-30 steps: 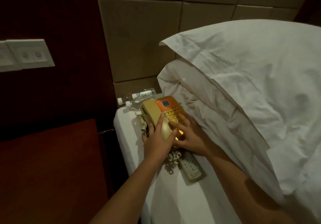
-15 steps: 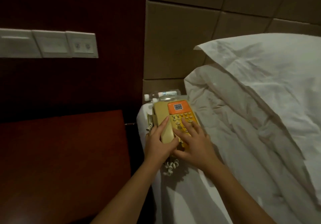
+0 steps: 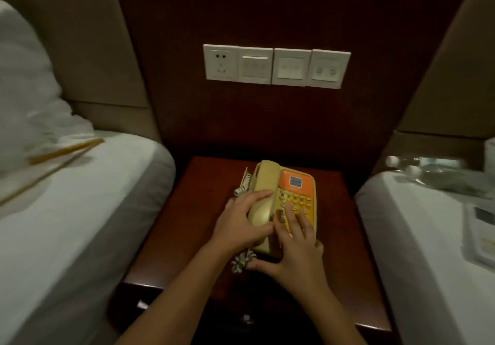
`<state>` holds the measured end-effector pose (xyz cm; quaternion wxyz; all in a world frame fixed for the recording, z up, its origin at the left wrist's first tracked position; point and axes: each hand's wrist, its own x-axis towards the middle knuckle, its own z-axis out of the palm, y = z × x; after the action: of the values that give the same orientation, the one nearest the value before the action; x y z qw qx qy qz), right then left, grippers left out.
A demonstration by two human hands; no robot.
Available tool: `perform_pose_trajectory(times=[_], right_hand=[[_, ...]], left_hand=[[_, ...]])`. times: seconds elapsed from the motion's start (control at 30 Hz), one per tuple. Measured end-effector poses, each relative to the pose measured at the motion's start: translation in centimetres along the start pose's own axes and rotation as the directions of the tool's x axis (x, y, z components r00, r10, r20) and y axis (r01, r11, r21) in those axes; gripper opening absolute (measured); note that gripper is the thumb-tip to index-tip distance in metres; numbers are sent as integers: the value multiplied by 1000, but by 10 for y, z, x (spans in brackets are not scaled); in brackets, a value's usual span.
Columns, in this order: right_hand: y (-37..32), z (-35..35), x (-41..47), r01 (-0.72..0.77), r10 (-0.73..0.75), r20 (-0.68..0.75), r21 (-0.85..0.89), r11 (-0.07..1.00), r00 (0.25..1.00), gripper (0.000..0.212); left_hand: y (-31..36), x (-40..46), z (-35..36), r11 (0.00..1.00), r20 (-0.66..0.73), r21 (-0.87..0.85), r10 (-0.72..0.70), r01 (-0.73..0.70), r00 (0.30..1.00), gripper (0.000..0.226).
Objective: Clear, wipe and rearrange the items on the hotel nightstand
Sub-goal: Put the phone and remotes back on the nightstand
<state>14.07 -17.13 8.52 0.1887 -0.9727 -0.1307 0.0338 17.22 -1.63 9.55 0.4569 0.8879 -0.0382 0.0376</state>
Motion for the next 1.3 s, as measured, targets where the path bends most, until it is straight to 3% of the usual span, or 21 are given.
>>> perform_pose_trajectory(times=[0.33,0.47,0.67,0.8,1.07,1.2,1.3], right_hand=[[-94,57,68,144,-143,-20,94,985,990,103],[-102,61,96,155,-152,-39,80,985,988,90],[-100,69,125,136,-135,-50,15,991,990,90],[-97,81,126,138,-142,-34,-113,984,989,88],[-95,79,124,150,-153,-13,-149,977,988,89],[-79,71,107,258,-250,72,-164,952,966,85],[-59,57,83,293,-278,101,-197,936,955,77]], left_hand=[[-97,8,-87,994,-170,-100,-60,43,984,62],[-110,36,-96,995,-162,-95,-42,27,986,63],[-124,60,-97,993,-109,-114,-49,36,993,64],[-134,57,-89,998,-101,30,-47,50,994,70],[-122,53,-94,960,-56,260,-92,103,994,78],[-112,36,-82,856,-144,517,46,36,989,78],[-96,19,-67,777,-96,626,159,-64,983,72]])
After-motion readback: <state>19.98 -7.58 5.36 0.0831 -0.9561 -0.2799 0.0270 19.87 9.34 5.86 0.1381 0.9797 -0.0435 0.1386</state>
